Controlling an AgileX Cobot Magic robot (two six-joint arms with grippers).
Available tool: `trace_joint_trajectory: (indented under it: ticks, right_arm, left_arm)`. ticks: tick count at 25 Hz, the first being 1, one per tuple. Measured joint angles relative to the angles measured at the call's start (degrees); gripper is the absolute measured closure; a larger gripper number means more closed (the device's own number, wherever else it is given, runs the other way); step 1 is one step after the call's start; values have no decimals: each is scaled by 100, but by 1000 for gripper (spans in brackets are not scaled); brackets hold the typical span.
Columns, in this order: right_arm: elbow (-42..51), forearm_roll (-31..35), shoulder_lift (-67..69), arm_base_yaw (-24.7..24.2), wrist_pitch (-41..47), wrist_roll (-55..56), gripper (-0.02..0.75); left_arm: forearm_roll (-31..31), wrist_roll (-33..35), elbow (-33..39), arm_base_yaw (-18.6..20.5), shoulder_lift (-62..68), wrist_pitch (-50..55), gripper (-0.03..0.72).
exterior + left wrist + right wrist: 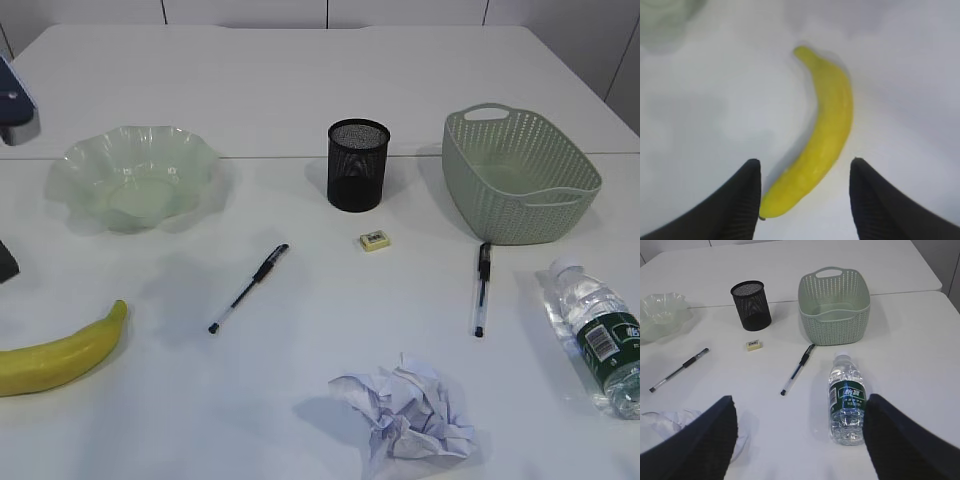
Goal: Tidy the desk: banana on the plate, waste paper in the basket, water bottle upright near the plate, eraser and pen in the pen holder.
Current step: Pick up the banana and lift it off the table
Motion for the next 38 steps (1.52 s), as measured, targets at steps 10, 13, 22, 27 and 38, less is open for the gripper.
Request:
trace_joint_trajectory:
  ticks: [10, 13, 22, 27, 38]
  right_arm:
    - [0, 127, 1270, 11, 257, 0, 152]
    - [0, 316, 1348, 20, 173, 5, 152]
    - [0, 347, 1374, 20, 173, 5, 153]
    - [0, 347, 1374, 20, 185, 5, 152]
    - [0, 226, 1374, 20, 207, 5, 153]
  left_arm:
    - [-317, 508, 11, 441, 374, -361, 293]
    - [-480, 911, 109, 463, 562, -384, 293]
    - [-668, 2990, 192, 463, 1057, -360, 293]
    - [-691, 3323, 192, 463, 1423, -430, 293]
    - [-993, 3358, 192, 463, 1755, -316, 165]
